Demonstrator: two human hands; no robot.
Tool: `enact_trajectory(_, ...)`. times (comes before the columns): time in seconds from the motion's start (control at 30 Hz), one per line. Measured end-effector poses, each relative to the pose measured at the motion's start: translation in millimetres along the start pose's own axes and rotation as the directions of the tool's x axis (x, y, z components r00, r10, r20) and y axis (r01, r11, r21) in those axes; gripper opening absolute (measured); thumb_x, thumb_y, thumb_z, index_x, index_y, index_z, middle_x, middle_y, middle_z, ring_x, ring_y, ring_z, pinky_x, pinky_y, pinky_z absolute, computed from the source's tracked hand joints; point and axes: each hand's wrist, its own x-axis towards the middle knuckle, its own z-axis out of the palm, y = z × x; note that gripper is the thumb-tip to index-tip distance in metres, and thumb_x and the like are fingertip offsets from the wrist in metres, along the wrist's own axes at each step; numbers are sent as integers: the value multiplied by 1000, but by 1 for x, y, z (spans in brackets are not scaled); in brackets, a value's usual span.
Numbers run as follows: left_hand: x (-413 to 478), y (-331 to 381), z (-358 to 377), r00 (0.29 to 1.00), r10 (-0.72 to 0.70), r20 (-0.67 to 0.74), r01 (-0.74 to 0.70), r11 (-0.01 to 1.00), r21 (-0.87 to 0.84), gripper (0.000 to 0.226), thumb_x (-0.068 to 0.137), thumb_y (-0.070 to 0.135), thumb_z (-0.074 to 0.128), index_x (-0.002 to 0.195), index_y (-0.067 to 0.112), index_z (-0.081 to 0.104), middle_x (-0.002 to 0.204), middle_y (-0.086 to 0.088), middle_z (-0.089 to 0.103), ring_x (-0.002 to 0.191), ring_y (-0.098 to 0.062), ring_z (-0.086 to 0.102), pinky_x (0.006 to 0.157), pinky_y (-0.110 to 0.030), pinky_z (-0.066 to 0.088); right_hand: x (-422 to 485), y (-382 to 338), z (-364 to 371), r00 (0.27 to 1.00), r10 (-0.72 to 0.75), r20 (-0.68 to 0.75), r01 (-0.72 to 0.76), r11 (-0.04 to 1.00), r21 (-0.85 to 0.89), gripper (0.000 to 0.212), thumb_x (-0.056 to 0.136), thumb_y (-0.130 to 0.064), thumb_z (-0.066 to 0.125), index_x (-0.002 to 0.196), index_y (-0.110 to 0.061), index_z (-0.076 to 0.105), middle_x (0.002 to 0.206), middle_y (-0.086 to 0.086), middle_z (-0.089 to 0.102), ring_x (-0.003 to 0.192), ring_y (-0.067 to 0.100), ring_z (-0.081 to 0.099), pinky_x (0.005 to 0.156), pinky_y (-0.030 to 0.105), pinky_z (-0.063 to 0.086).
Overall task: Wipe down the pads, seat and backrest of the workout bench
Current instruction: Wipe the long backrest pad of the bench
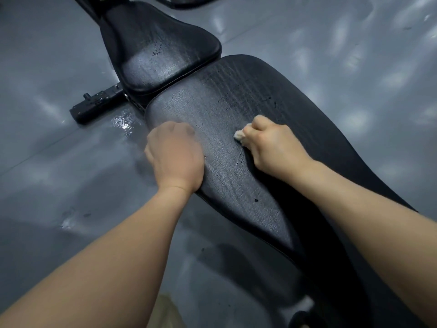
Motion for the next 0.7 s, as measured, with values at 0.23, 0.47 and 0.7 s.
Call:
enact_trajectory(0.23, 0, -1, 0, 1000, -5, -10, 4, 999, -39, 26, 87, 29, 45, 108, 28, 59, 123, 1, 50, 125, -29, 36, 107, -48, 30, -28, -23, -3, 924, -335, 187, 301, 935, 189, 19, 103, -25, 54, 105, -10, 66, 95, 1, 57, 75, 25, 60, 66, 36, 52)
enact_trajectory(0.47, 0, -1, -1, 1000, -3, -5, 3, 999, -51, 26, 87, 29, 45, 109, 29, 60, 123, 3, 50, 125, -28, 37, 108, -48, 30, 1, -4, 9, 1000, -5, -11, 5, 1000, -27, 32, 103, -37, 44, 92, -11, 59, 90, 7, 53, 64, 35, 56, 53, 39, 49)
enact_trajectory(0.7, 1, 0, -1, 1000, -7, 5, 7, 999, -45, 24, 87, 27, 46, 108, 29, 58, 122, 2, 49, 126, -29, 37, 109, -49, 29, -19, -15, 3, 974, -192, 121, 182, 979, 88, 33, 105, -31, 42, 102, -7, 65, 90, 8, 52, 64, 32, 57, 57, 40, 52)
